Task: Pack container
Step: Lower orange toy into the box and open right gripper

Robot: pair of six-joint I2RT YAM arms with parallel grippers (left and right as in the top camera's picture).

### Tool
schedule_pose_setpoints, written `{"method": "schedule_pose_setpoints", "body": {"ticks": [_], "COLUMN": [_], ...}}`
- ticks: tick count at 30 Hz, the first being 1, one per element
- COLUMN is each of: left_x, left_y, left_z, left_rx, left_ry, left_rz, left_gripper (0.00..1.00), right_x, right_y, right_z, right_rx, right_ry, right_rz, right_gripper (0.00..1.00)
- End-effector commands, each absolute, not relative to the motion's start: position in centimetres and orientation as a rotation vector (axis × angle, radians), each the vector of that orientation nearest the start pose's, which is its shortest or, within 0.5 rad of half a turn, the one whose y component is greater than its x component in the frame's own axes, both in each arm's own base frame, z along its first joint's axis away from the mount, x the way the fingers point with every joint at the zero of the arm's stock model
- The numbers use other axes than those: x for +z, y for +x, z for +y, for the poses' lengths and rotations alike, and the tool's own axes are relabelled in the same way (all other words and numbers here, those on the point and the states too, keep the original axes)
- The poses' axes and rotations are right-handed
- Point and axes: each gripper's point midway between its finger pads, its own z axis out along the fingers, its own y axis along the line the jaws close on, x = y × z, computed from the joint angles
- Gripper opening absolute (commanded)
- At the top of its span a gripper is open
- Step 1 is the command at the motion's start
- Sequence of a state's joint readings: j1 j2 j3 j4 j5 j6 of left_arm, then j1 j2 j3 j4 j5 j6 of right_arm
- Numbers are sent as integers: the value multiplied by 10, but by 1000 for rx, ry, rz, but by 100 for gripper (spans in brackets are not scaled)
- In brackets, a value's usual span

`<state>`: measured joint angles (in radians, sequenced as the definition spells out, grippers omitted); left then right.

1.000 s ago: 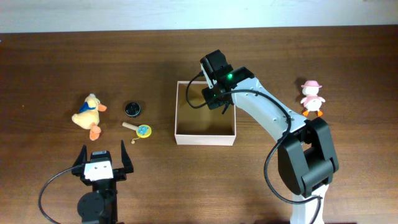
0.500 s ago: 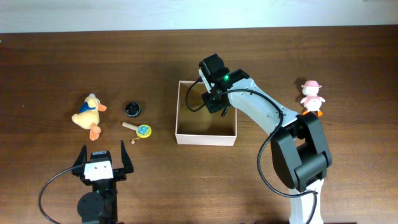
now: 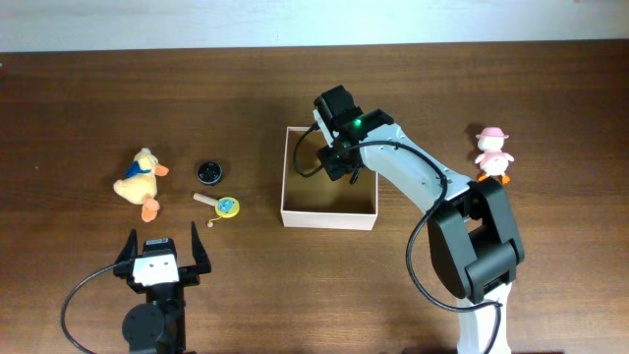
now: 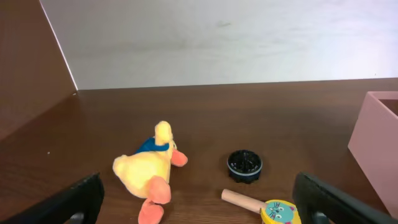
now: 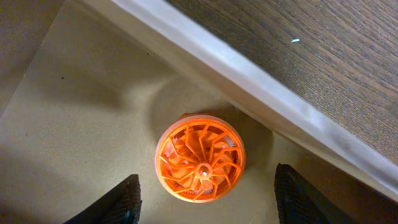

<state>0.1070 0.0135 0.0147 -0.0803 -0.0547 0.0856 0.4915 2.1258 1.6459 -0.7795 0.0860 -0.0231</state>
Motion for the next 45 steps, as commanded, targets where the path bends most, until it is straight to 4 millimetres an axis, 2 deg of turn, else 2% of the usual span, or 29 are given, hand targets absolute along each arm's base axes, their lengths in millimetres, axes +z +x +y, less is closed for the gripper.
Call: {"method": "schedule_pose_setpoints", "body": {"ticks": [1, 7, 12, 15, 19, 22, 29, 37, 45], "left_x": [157, 157, 157, 157, 157, 157, 157, 157, 157], "left_y": [244, 244, 244, 244, 244, 244, 244, 244, 244], "left_z": [33, 33, 33, 33, 33, 33, 33, 33, 33], "left_rx": [188, 188, 187, 188, 188, 188, 188, 188, 188], "left_ry": [-42, -42, -42, -42, -42, -42, -42, -42, -41], "left_rz": [1650, 1650, 1650, 1650, 1650, 1650, 1650, 1650, 1650], "left_gripper": [99, 99, 99, 99, 99, 99, 99, 99, 99], "right_x": [45, 44, 45, 46, 48, 49, 51, 26, 23], "right_y": [432, 428, 424, 422, 420, 420, 427, 424, 427], "right_z": [217, 224, 239, 248, 258, 265, 267, 266, 262], "right_rx": [-18, 47, 118, 133, 149, 161, 169, 153, 114], "right_ry": [-703, -717, -743, -763, -785, -792, -783, -797, -793], "right_rz": [2722, 2728, 2716, 2701, 2680, 2664, 2637, 2684, 2683], "right_gripper": [59, 57, 33, 29, 16, 11, 10, 4, 4]}}
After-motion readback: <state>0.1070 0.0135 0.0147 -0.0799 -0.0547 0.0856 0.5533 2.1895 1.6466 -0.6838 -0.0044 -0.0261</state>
